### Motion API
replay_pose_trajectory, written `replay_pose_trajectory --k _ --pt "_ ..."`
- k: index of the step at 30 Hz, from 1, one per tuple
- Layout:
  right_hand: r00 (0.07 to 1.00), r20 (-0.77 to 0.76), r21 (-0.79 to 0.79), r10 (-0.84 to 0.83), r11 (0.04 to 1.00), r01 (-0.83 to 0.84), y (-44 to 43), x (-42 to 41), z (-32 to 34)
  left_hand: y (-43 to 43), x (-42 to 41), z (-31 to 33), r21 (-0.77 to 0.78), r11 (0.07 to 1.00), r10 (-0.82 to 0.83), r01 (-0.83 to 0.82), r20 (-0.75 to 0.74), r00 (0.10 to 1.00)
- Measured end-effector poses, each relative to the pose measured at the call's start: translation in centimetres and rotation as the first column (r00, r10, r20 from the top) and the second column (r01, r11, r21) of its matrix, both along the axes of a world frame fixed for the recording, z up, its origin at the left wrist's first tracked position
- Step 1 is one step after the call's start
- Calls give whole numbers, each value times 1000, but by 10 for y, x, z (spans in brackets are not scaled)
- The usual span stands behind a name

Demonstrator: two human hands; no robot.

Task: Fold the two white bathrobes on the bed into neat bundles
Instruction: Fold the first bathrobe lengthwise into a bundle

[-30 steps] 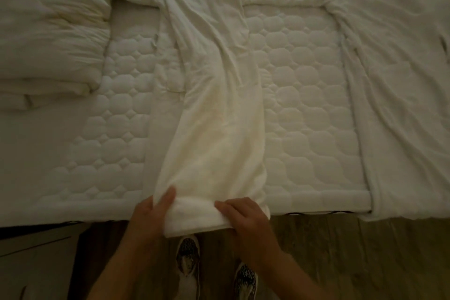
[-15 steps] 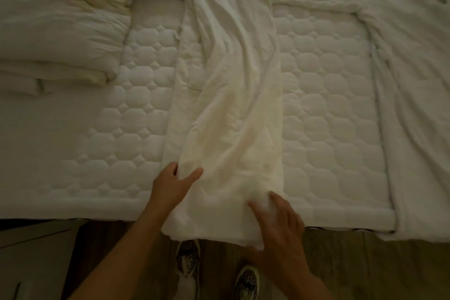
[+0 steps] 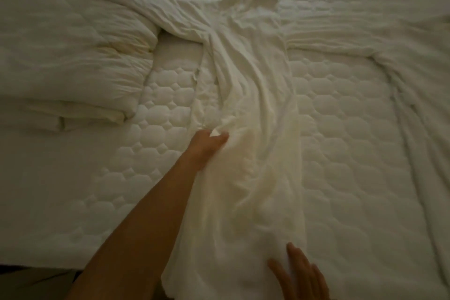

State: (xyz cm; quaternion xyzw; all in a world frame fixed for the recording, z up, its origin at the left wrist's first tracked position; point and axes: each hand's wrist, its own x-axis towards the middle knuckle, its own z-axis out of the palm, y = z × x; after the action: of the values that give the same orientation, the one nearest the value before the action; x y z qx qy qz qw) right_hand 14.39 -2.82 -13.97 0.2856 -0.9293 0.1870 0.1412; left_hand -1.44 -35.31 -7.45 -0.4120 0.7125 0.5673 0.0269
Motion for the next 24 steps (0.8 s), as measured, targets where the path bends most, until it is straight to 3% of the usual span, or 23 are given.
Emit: replay_pose_trajectory --k 2,4,5,6,8,10,13,15,18,19,20,21,22,24 --pt "999 16 -22 -37 999 37 -5 -4 3 5 6 1 -256 956 107 -144 -152 983" --pt "998 60 -14 -25 1000 26 -6 -4 4 10 24 3 -341 820 375 -460 -288 881" --pt "996 82 -11 -20 1000 21 -5 -4 3 6 35 -2 -348 764 478 -544 -261 839" --pt "996 88 -13 -22 1000 23 -6 -5 0 -1 44 -10 -351 766 519 -538 -154 841" --pt "998 57 -44 -30 999 32 -9 -10 -3 -20 60 -28 -283 868 456 -408 127 881" --pt "998 40 -44 -50 998 52 -14 -15 -7 -41 59 -37 -217 929 345 -301 209 915" --pt "990 133 -100 -36 994 49 -18 -15 -7 -63 35 -34 -238 943 266 -235 109 958" --pt "950 310 -82 -29 995 57 -15 -19 -10 -78 16 -34 -185 956 247 -228 88 965" --pt "890 442 -38 113 994 -107 -9 -26 -14 -85 3 -38 -106 952 293 -288 40 955" --pt "896 433 -43 98 995 -89 -16 -24 -5 -85 4 -36 -141 936 323 -321 -10 946" --pt "947 319 -18 30 1000 -25 -22 -25 0 -84 10 -34 -181 911 362 -370 -80 929" --pt "983 180 -6 36 999 -36 -22 -19 0 -80 20 -29 -193 882 409 -431 -141 901" --pt "985 145 22 90 995 -94 -20 -15 3 -77 34 -26 -172 865 446 -470 -162 880" --pt "978 175 100 110 987 -129 -1 -5 10 -61 70 -26 -24 914 404 -406 -44 914"
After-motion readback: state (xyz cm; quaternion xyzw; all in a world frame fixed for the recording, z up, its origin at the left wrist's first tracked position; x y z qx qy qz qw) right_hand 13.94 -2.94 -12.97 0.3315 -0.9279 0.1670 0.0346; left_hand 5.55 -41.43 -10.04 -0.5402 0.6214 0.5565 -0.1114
